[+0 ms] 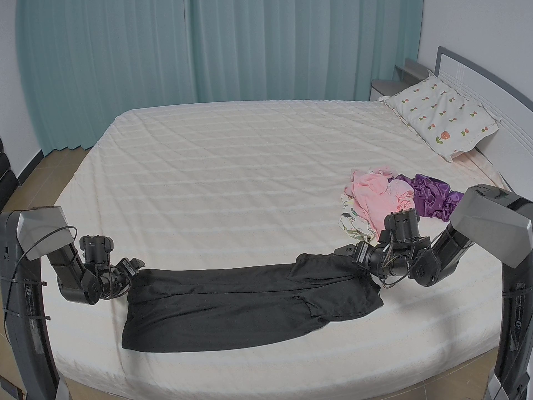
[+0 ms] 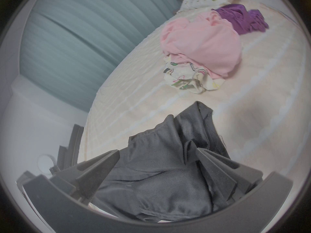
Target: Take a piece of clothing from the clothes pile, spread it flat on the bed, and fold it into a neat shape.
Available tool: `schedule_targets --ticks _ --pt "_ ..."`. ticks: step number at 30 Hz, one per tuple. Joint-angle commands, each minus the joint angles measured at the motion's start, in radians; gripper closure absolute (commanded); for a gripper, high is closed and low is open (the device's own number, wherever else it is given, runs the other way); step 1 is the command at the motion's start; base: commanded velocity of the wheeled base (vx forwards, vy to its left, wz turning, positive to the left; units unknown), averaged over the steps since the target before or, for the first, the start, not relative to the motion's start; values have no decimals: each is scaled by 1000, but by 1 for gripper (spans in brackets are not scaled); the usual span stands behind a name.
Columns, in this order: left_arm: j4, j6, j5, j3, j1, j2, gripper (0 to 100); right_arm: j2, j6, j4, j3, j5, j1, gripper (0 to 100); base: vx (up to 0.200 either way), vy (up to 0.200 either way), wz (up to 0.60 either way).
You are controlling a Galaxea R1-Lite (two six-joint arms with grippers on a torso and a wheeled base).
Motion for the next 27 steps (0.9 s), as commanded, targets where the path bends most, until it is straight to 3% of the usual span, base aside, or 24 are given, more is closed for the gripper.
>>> schedule_targets --ticks 1,4,5,27 --pt "0 -3 -1 7 0 -3 0 96 -24 16 -73 -1 20 0 0 0 0" --pt "0 -3 -1 7 0 -3 0 108 -47 22 -84 1 26 0 0 0 0" --pt "0 -3 -1 7 0 -3 0 108 -58 27 -87 1 26 100 0 0 0" --pt "0 -3 -1 7 0 -3 0 42 -224 123 -24 -48 -17 100 0 0 0"
